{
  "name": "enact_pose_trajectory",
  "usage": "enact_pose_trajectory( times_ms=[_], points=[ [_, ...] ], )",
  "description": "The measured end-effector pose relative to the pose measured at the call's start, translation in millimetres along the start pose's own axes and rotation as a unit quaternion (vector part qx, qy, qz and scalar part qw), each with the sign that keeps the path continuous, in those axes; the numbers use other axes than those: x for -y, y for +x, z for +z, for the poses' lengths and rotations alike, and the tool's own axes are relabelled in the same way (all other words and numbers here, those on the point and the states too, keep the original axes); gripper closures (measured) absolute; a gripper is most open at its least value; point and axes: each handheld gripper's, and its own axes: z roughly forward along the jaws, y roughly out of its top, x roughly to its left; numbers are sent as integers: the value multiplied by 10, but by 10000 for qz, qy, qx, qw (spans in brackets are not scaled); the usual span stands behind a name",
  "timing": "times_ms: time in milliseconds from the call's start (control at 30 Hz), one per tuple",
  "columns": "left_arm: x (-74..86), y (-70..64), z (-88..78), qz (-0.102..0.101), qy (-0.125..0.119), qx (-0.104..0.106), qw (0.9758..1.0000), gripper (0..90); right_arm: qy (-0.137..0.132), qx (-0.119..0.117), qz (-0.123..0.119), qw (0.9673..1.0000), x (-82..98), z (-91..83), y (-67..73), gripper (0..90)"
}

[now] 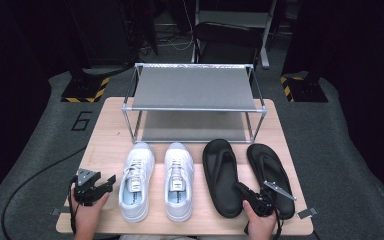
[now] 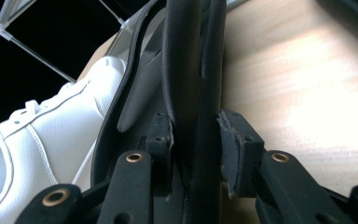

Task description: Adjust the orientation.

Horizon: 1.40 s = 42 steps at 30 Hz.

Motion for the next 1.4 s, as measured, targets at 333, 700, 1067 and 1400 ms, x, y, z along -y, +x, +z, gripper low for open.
enact_pose_trajectory(
  times_ms=[333,700,1067,1400],
  points=[
    [-8,5,20,-18,25,31,10000,360,-261,-69,78,9996,-66,69,82,662],
    [-9,-1,13,20,89,85,9999,362,-477,-67,224,9986,-154,166,129,662],
    [-8,2,20,5,21,64,10000,365,-627,-29,379,9973,-316,316,170,662],
    [-13,21,8,-8,95,102,9999,365,-633,14,412,9971,-457,504,234,662]
  ],
)
